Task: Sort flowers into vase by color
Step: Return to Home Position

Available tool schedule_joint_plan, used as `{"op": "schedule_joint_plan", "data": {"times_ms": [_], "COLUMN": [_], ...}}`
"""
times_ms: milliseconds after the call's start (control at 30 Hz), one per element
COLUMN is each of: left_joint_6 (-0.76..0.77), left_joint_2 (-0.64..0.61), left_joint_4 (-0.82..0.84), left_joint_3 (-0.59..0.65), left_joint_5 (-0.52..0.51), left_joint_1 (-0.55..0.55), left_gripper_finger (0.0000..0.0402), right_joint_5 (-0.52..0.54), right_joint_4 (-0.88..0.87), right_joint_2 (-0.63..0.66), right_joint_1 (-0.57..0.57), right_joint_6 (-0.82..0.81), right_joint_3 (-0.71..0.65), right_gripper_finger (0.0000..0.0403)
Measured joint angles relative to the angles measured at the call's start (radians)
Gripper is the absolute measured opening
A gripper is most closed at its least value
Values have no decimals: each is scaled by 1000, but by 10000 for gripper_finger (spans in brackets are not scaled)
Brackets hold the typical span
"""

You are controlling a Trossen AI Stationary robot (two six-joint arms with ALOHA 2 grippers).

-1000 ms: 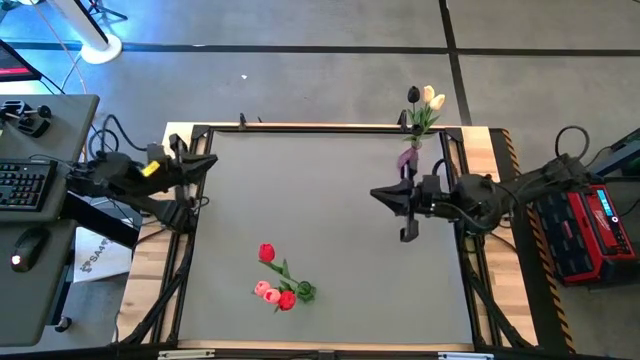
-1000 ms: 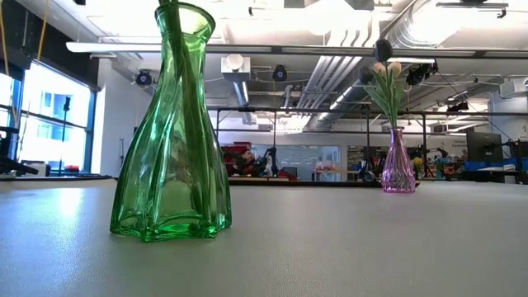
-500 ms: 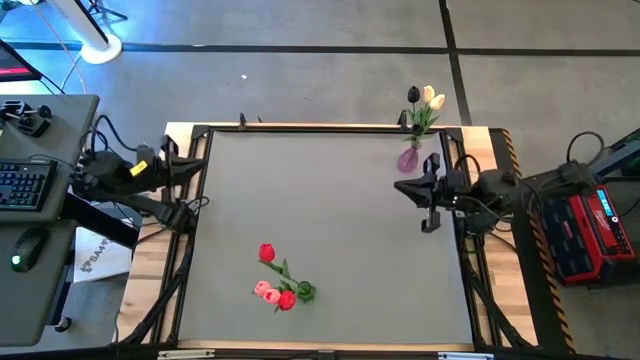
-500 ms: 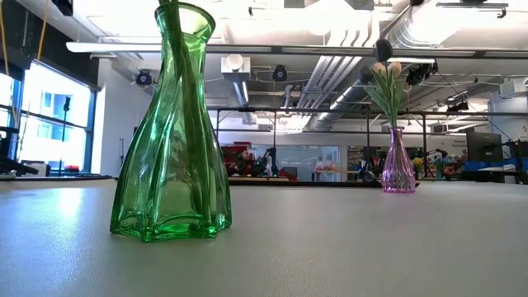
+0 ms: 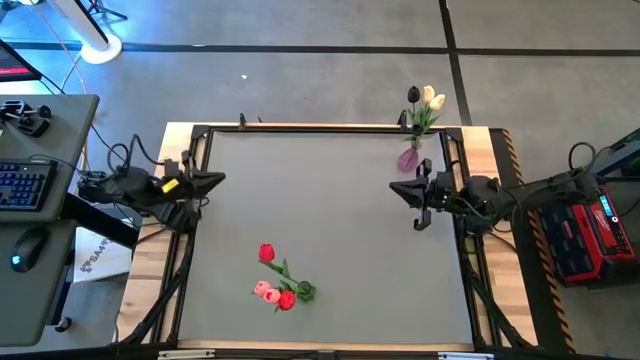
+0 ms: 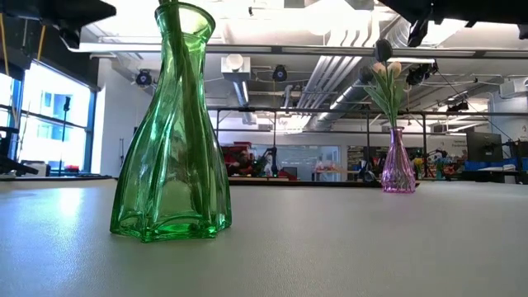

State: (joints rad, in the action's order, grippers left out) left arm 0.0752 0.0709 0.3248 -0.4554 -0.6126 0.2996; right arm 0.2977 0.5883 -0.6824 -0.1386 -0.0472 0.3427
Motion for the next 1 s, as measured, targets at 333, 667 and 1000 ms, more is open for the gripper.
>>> {"op": "schedule_joint_plan", "data": {"times_ms": [333,667,1000], "left_joint_6": [-73,-39,21], "left_joint_2": [-65,-66,-66], "left_joint_4": [37,38,-111], "left_joint_3": [-75,-1,150], "left_joint_5": [-58,-62,-70], "left_joint_1": [0,0,0], "left_gripper_finger": [0,0,0], "right_joint_5": [-24,-71,-66], "right_joint_4": [-323,-331,-135], "right_joint_2": [277,355,358], "right_joint_1": [93,128,128], "right_joint_6": [-4,-52,-110], "right_joint_3": [4,-81,-198], "right_gripper_finger": [0,0,0]}}
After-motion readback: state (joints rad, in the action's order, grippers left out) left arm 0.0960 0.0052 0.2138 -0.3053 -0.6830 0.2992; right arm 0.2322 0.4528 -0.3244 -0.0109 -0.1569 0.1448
